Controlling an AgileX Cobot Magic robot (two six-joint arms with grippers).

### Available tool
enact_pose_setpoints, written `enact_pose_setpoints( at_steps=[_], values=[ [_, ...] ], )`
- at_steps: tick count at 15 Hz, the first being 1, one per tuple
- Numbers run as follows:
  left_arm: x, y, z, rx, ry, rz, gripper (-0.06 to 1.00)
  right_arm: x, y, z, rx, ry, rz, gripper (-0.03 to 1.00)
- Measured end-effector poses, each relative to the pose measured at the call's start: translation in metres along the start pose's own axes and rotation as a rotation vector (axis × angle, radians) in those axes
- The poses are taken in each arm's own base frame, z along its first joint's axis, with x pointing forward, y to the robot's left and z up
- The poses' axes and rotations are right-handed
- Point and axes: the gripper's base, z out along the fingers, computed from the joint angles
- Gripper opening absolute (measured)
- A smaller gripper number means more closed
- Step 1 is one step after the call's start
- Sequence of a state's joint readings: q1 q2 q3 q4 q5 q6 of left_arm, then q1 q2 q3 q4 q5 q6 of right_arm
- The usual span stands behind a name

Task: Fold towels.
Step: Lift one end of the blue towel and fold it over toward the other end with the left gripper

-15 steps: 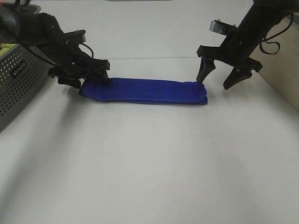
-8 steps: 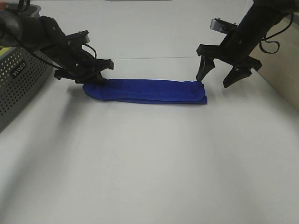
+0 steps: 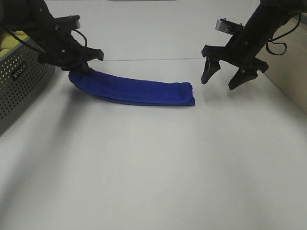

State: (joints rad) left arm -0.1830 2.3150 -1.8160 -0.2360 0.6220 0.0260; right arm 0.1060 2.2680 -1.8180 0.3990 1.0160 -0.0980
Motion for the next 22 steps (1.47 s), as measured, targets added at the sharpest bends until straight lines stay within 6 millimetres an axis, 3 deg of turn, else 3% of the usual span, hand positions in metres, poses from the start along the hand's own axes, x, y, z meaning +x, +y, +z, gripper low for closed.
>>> enact_pose_setpoints(
  at_steps=[2,6,10,12,13,17,18,22],
  values=[
    [-0.010,-0.003,-0.025,-0.007,-0.027,0.018,0.07,0.000,0.001,0.000,-0.014,-0.001,0.008,0.76],
    [-0.026,-0.020,-0.055,0.018,0.014,0.044,0.07,0.000,0.003,0.000,-0.031,-0.003,0.020,0.76],
    [-0.041,-0.086,-0.077,0.106,-0.047,0.080,0.07,0.000,0.004,0.000,-0.042,0.001,0.027,0.76],
    [-0.033,-0.119,-0.059,0.147,-0.025,0.083,0.07,0.000,0.004,0.000,-0.048,0.003,0.030,0.76],
    [-0.023,-0.137,-0.036,0.174,0.000,0.057,0.07,0.000,0.004,0.000,-0.049,0.003,0.031,0.76],
    [-0.008,-0.166,0.009,0.282,-0.029,-0.080,0.09,0.002,0.005,0.000,-0.054,0.021,0.032,0.76],
    [-0.007,-0.167,0.015,0.305,-0.030,-0.119,0.14,0.002,0.005,0.000,-0.054,0.021,0.032,0.76],
    [-0.008,-0.178,0.016,0.420,-0.037,-0.251,0.59,0.002,0.005,0.000,-0.054,0.022,0.031,0.76]
  ],
)
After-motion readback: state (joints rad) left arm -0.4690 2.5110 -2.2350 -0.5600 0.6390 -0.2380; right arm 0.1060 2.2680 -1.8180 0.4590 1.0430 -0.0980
